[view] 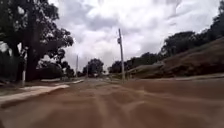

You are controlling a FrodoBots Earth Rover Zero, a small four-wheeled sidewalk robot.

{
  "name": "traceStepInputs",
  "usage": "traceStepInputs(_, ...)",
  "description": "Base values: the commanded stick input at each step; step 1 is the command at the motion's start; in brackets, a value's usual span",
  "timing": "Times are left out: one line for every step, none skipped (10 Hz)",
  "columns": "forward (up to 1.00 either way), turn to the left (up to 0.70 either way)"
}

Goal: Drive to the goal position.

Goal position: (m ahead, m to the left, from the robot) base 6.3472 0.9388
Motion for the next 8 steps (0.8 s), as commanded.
traceStepInputs(0.7, 0.14)
traceStepInputs(0.7, 0.02)
traceStepInputs(0.7, 0.0)
traceStepInputs(0.7, 0.0)
traceStepInputs(0.7, 0.0)
traceStepInputs(0.7, 0.0)
traceStepInputs(0.7, 0.0)
traceStepInputs(0.7, 0.0)
